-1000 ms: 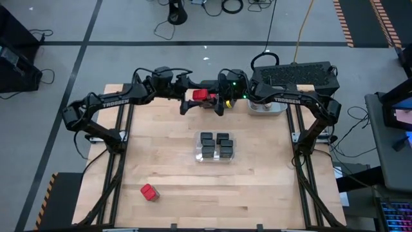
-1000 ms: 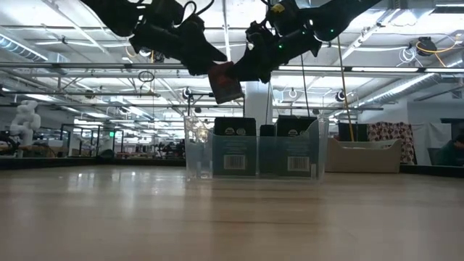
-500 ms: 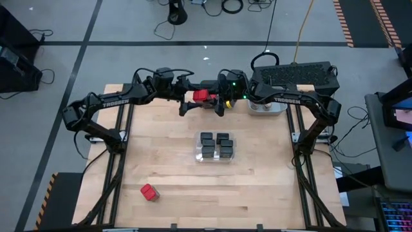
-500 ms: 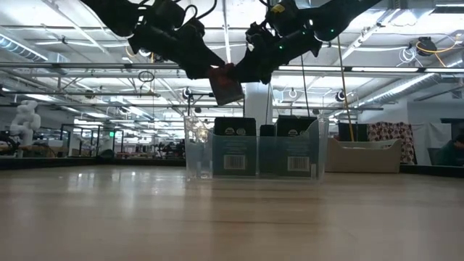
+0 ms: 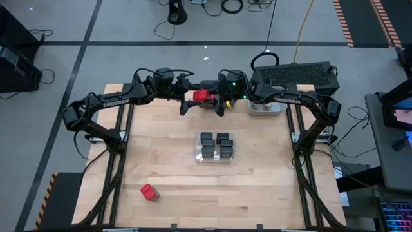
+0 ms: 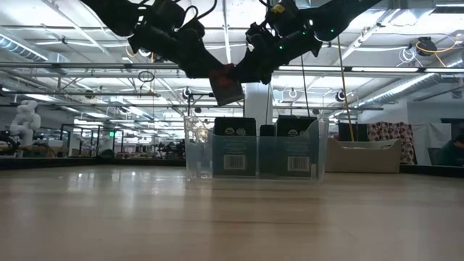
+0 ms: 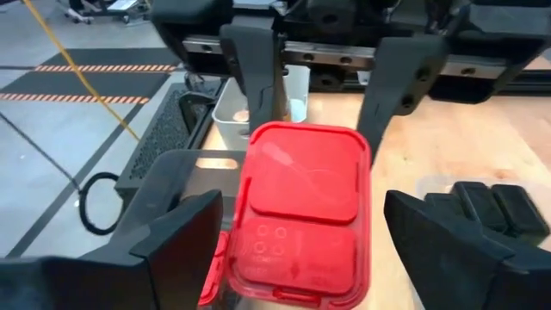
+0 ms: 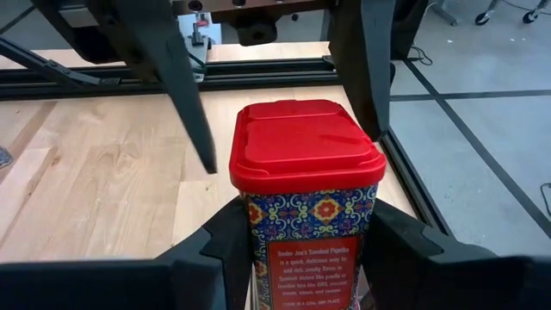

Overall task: Sort spices by type
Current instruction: Put the red seasoning can into the black bin

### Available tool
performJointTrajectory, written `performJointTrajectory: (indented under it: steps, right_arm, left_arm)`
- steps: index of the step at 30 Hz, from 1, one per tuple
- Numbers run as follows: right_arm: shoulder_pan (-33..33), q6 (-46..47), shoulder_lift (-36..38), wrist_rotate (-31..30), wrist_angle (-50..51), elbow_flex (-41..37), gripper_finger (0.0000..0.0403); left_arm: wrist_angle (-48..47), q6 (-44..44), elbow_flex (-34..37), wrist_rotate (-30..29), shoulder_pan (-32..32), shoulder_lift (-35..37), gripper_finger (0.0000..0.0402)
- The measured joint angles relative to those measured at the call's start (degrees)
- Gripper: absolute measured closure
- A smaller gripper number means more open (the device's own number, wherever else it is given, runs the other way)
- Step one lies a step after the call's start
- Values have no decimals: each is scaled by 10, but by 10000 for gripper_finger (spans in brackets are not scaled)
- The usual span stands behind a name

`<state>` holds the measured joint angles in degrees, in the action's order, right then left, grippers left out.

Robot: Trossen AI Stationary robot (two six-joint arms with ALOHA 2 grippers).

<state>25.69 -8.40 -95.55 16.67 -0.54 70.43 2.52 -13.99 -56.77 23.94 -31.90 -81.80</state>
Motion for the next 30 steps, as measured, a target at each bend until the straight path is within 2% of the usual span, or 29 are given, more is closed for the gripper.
performJointTrajectory:
  steps: [16,30]
  right_arm:
    - [-3,-2,0,-2,-1,0,245]
    - [-3,-2,0,-2,-1,0,245]
  left_arm:
    - [0,-5,0,-25,0,0,121]
    - [-1,-5,0,-28,0,0,143]
